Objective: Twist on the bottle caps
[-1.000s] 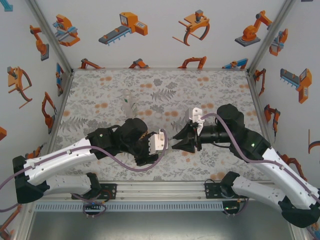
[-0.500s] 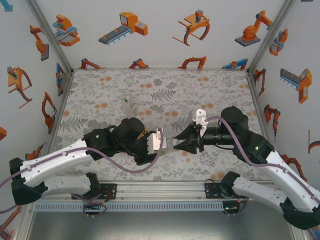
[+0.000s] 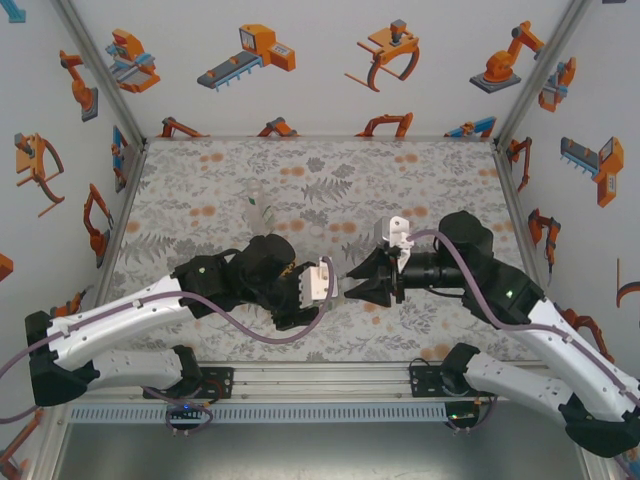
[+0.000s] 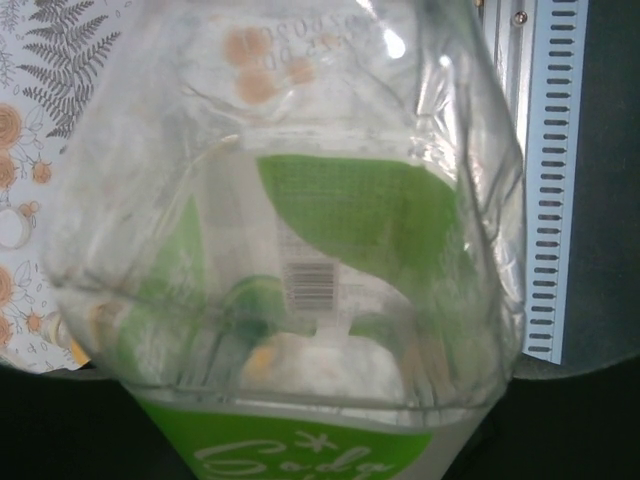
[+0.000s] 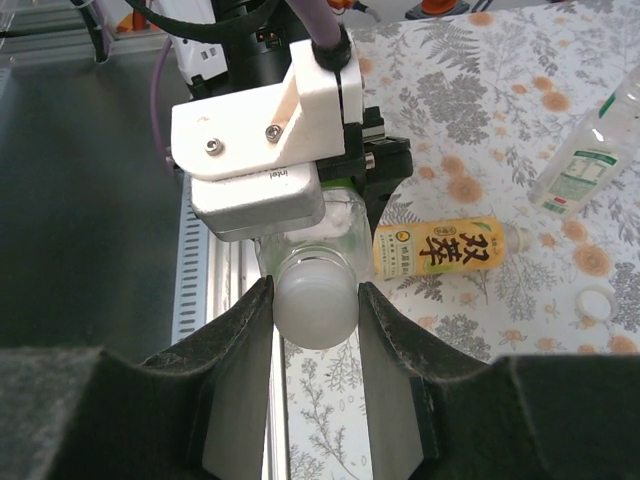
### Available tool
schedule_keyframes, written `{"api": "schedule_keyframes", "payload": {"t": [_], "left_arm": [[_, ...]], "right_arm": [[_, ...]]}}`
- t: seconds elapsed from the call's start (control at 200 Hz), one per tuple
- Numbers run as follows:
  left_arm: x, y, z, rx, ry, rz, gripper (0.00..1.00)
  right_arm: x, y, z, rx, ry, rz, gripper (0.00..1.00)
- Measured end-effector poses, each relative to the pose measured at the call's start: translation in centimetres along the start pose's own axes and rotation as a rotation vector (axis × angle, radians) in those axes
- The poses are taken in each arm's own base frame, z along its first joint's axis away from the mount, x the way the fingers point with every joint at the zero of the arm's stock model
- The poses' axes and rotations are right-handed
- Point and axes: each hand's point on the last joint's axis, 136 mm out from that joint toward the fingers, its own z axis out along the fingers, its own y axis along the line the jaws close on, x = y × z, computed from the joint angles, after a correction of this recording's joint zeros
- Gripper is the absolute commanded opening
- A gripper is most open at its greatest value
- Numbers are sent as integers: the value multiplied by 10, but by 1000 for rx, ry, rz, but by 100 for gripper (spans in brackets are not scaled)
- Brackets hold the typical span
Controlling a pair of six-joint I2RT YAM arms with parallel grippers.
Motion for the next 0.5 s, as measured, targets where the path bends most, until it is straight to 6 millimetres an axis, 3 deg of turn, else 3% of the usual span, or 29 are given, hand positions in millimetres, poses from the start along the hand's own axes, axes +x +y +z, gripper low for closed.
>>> {"api": "schedule_keyframes", "payload": {"t": [0.501], "left_arm": [[4,-9,0,45,15,1,0]], "right_arm": [[3,11,3,-67,28,-18,0]]}}
